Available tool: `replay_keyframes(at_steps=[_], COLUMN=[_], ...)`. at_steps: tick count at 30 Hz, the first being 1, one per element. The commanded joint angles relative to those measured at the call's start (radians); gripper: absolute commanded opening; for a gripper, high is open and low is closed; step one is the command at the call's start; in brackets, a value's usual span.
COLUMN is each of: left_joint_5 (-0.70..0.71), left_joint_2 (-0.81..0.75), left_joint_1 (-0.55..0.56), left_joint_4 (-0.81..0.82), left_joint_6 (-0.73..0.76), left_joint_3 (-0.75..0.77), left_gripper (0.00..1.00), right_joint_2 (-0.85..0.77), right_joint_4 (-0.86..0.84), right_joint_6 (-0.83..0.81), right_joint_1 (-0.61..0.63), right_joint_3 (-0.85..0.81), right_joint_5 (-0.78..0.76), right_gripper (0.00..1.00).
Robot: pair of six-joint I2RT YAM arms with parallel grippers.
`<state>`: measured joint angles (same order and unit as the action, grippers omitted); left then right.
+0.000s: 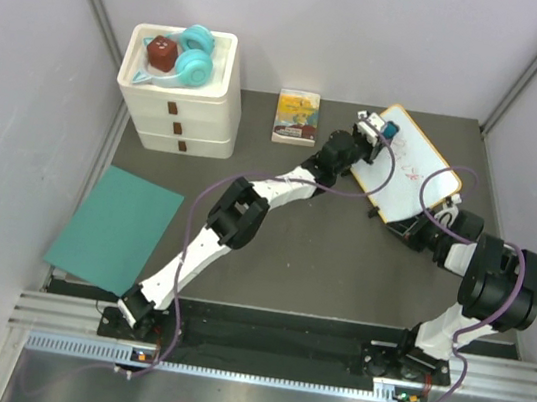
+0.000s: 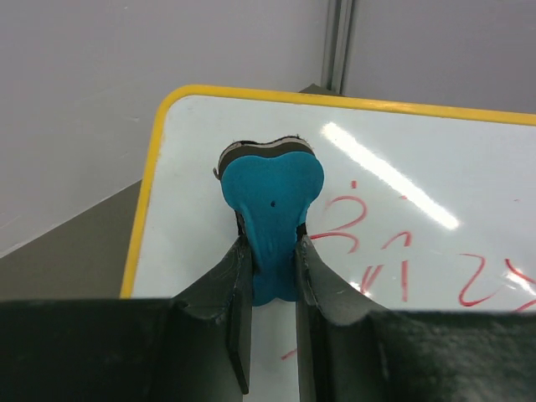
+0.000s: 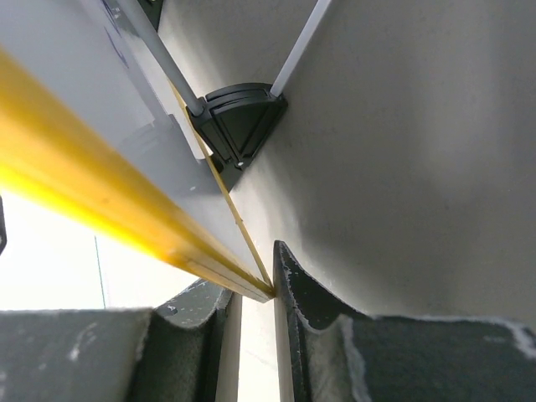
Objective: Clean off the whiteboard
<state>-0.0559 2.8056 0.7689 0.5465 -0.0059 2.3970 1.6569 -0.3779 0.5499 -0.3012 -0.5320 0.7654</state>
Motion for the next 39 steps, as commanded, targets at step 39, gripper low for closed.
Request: replay_keyframes(at_steps=[39], left_joint_5=[-0.453], left_joint_2=[-0.023], left_joint_1=[0.081], left_joint_4=[-0.045], left_joint_6=[-0.022], left_joint_3=[0.047], left_gripper=[0.00], right_joint_2=[0.014], right_joint_4=[0.116], right_joint_6=[-0.036], right_joint_1=[0.028], right_joint_3=[0.004], right_joint_5=[0.008], right_gripper=[0.00])
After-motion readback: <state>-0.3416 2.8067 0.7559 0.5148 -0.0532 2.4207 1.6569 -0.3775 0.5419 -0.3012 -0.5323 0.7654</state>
